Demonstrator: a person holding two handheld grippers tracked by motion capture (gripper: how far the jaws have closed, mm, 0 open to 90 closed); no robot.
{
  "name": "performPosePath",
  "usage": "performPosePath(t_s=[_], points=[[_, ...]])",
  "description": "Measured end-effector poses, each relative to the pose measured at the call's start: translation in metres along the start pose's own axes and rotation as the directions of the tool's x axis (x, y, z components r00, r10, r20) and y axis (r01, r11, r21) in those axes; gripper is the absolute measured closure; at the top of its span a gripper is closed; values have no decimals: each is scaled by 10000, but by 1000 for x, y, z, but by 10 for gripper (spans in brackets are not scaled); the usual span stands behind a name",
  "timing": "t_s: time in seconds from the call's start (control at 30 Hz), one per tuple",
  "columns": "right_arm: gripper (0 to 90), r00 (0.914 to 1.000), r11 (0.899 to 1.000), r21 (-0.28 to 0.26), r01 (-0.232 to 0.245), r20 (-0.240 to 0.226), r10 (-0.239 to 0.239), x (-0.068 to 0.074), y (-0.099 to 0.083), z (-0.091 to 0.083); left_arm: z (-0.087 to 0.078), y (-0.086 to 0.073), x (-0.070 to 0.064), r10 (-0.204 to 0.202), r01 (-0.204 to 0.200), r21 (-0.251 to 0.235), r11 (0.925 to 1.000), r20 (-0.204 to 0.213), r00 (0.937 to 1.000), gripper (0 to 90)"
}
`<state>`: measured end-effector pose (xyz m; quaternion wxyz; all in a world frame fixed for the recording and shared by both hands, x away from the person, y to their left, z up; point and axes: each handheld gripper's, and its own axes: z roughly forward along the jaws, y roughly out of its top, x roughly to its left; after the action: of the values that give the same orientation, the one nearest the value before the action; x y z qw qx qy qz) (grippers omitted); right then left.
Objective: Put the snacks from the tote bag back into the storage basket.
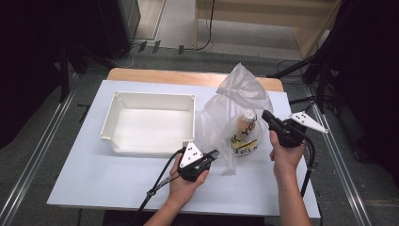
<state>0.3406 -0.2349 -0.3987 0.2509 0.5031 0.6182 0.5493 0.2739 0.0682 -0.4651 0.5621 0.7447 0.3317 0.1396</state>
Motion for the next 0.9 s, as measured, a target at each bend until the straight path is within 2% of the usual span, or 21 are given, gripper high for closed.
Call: performPosePath(t_s=[0.2, 0.3, 0.33, 0.37, 0.43, 0.47, 0.5, 0.57, 0.6, 0.63, 0.7, 0.73, 0.77, 0.8, 0.9], points=[[900, 9965, 9965, 768, -322, 795, 261, -13, -15, 9, 1, 0, 0, 61, -61, 80, 9999, 2, 10000, 881], [900, 9935, 9895, 1334, -559, 1059, 418, -22, -26, 16, 1, 0, 0, 6, -6, 79, 10000, 16, 10000, 880], [900, 9935, 9895, 1334, -559, 1059, 418, -22, -26, 16, 1, 0, 0, 6, -6, 79, 10000, 16, 10000, 880], [894, 9930, 9886, 1303, -753, 1006, 623, -26, -31, 16, 0, 0, 1, -31, 31, 73, 10000, 15, 10000, 880], [808, 9942, 9921, 935, -841, 741, 773, -27, -28, 12, 0, 0, 1, -42, 42, 54, 10000, 25, 10000, 881], [808, 9942, 9921, 935, -841, 741, 773, -27, -28, 12, 0, 0, 1, -42, 42, 54, 10000, 25, 10000, 881], [717, 9963, 9958, 465, -783, 402, 765, -25, -21, 5, 0, 0, 2, -61, 61, 42, 10000, 35, 10000, 881], [629, 9979, 9979, 106, -641, 135, 640, -20, -14, -2, 0, 0, 2, -48, 47, 45, 10000, 35, 10000, 880], [629, 9979, 9979, 106, -641, 135, 640, -20, -14, -2, 0, 0, 2, -48, 47, 45, 10000, 35, 10000, 880], [524, 9992, 9988, -286, -392, -37, 391, -14, -7, -7, 0, 0, 1, -25, 25, 54, 10000, 28, 10000, 880], [457, 9995, 9973, -685, -256, -224, 241, -8, 0, -13, 0, 0, 1, -12, 12, 41, 10000, 17, 10000, 879], [457, 9995, 9973, -685, -256, -224, 241, -8, 0, -13, 0, 0, 1, -12, 12, 41, 10000, 17, 10000, 879], [418, 9985, 9945, -1021, -224, -516, 172, -1, 5, -18, 0, 0, 1, -20, 20, 25, 10000, 21, 10000, 878], [410, 9975, 9935, -1118, -189, -692, 112, 2, 8, -19, 0, 0, 1, -46, 46, 3, 10000, 21, 10000, 878], [393, 9937, 9940, -1092, 55, -1107, -177, 14, 12, -20, 0, 0, 1, -16, 16, 8, 10000, 21, 10000, 876]])
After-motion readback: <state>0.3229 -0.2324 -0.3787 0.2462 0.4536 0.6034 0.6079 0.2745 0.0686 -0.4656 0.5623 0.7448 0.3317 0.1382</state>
